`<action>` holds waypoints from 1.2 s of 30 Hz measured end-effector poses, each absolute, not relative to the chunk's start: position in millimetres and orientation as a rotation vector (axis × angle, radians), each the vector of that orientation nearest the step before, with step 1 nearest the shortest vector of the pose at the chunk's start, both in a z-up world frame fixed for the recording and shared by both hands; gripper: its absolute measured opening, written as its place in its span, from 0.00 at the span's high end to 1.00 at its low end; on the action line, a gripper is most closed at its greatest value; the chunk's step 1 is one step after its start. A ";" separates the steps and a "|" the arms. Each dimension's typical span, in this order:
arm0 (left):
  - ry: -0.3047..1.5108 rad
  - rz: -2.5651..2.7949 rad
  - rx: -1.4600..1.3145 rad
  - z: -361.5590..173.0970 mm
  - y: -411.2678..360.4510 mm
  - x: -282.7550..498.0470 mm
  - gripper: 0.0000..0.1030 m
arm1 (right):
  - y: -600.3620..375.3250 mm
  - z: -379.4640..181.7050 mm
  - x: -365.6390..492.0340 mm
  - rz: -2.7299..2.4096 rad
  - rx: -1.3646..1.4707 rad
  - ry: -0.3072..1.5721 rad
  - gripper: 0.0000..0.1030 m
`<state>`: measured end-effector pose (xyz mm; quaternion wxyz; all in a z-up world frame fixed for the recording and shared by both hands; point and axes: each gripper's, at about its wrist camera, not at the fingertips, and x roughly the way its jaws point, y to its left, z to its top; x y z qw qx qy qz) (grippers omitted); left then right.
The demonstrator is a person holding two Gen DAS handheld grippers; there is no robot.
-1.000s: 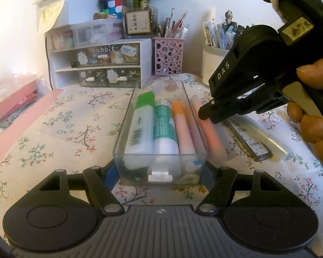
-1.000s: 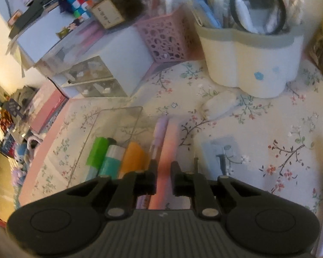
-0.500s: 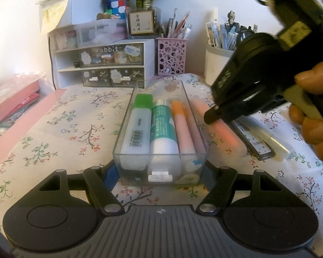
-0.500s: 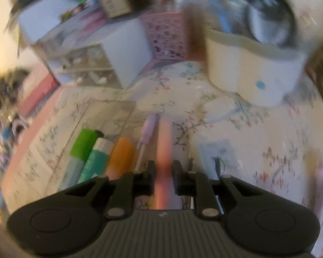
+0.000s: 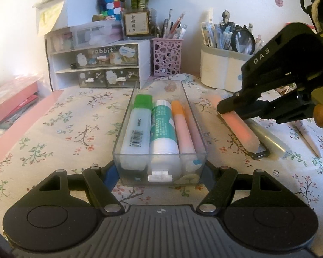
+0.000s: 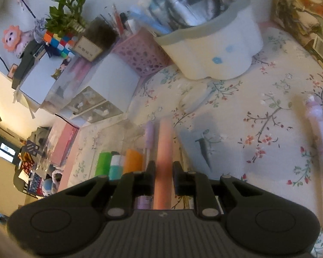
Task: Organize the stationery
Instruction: 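Lower the pink highlighter into the clear box and open the right gripper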
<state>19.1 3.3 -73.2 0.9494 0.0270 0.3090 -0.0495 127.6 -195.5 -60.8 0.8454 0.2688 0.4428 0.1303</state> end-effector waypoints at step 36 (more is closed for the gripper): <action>0.631 -0.107 0.058 -73.9 -0.9 24.8 0.30 | -161.4 -28.6 120.5 0.337 0.545 0.896 0.87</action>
